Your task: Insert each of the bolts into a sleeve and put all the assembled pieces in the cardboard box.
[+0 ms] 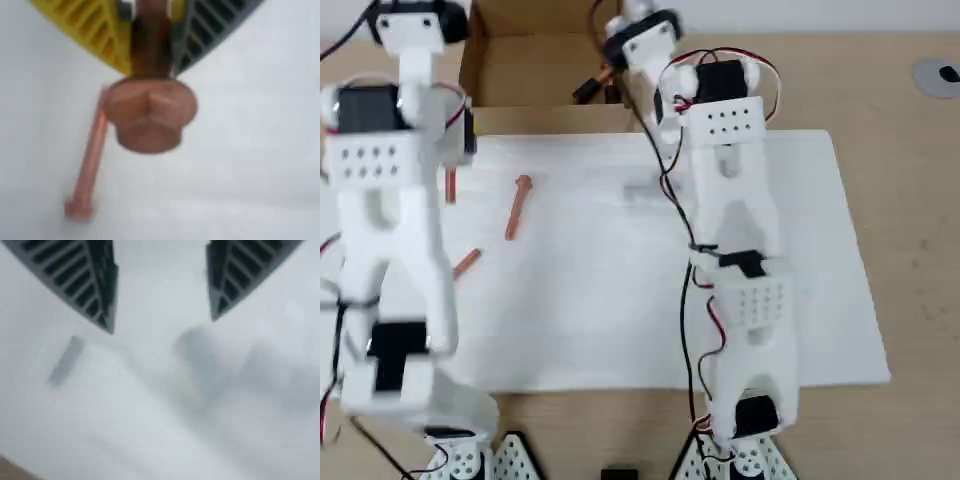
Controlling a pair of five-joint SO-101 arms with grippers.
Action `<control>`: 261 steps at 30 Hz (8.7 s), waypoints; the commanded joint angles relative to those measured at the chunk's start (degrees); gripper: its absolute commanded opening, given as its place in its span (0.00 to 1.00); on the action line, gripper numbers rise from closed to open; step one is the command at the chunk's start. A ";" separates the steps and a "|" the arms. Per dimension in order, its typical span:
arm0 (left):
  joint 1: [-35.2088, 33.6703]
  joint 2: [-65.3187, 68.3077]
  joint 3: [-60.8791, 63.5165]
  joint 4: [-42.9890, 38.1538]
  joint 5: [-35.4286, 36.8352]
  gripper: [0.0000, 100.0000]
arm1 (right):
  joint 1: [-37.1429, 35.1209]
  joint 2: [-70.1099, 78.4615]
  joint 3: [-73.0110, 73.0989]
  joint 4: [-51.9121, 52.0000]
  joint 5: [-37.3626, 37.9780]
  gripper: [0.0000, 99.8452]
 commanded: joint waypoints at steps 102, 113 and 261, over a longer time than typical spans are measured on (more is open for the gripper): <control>-2.29 -42.24 60.75 -28.57 -1.32 0.01 | -4.62 26.15 -16.84 -3.43 36.75 0.01; -2.55 -42.51 60.75 -28.04 -1.32 0.01 | -6.02 26.07 -29.49 0.62 33.49 0.01; -5.10 -42.51 57.49 -21.98 0.44 0.01 | 0.22 9.01 3.03 0.79 21.36 0.31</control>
